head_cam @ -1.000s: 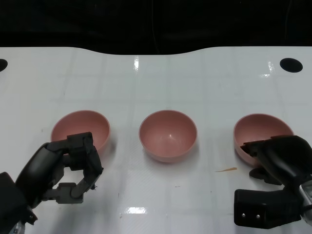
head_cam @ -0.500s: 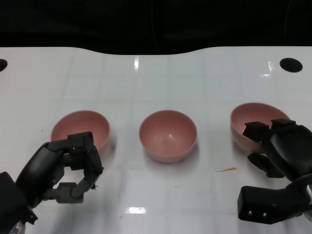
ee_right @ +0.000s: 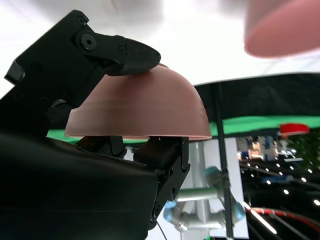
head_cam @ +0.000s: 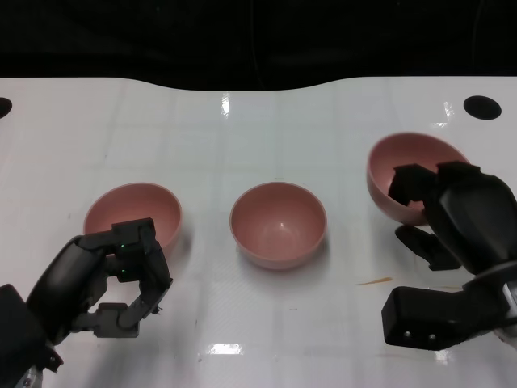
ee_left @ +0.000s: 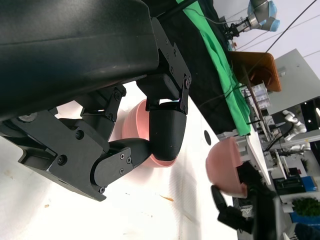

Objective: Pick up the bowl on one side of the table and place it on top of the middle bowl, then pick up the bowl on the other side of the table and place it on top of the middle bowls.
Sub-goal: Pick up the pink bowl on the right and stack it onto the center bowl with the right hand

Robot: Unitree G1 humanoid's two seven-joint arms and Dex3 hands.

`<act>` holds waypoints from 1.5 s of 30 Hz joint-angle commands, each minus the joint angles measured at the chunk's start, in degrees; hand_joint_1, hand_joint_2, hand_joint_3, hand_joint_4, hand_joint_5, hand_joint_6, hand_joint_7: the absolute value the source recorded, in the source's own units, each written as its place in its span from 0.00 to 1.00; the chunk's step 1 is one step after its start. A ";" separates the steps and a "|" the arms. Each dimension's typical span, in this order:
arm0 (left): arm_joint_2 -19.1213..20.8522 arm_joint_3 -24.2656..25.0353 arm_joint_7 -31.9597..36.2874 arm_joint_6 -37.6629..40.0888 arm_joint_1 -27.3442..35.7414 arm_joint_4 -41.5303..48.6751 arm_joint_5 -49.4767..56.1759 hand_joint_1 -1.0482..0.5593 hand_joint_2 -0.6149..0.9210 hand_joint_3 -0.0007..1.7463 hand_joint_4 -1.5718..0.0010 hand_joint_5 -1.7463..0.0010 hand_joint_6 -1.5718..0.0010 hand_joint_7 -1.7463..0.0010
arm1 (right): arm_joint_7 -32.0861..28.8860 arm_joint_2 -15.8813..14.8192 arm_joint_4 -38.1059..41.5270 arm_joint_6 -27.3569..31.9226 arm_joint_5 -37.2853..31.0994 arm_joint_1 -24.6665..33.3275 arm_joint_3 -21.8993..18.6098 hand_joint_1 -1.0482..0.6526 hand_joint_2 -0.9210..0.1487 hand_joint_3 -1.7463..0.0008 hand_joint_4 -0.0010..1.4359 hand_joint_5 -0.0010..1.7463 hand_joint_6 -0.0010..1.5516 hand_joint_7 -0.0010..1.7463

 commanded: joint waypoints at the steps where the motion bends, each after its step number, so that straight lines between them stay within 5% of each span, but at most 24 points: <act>1: 0.63 0.20 0.39 0.02 0.27 -0.64 0.30 0.54 0.69 0.59 0.52 0.00 0.56 0.10 | 1.88 0.28 -3.55 -0.29 1.15 -0.49 -0.62 0.52 0.57 0.25 0.68 1.00 0.49 1.00; 11: 0.59 0.25 0.60 0.91 0.53 -1.40 0.26 0.55 0.70 0.60 0.52 0.00 0.56 0.09 | 8.26 3.45 -5.97 -1.97 3.55 -2.77 -0.22 0.49 0.57 0.21 0.69 1.00 0.49 1.00; 23: 0.55 0.21 0.56 0.93 0.64 -1.47 0.41 0.56 0.72 0.58 0.52 0.00 0.57 0.08 | 12.12 6.78 -2.33 -5.61 3.94 -7.58 2.35 0.50 0.56 0.24 0.68 1.00 0.54 0.89; 31: 0.14 -0.04 0.75 0.95 0.75 -1.81 0.40 0.54 0.73 0.57 0.51 0.00 0.56 0.08 | 14.69 8.45 0.46 -5.51 2.16 -11.11 5.05 0.51 0.63 0.21 0.68 1.00 0.50 1.00; 45: 0.05 -0.33 1.35 2.08 1.02 -2.98 1.11 0.55 0.73 0.57 0.51 0.00 0.56 0.08 | 15.61 10.59 6.26 -5.82 1.64 -13.78 7.66 0.51 0.58 0.28 0.69 1.00 0.50 0.97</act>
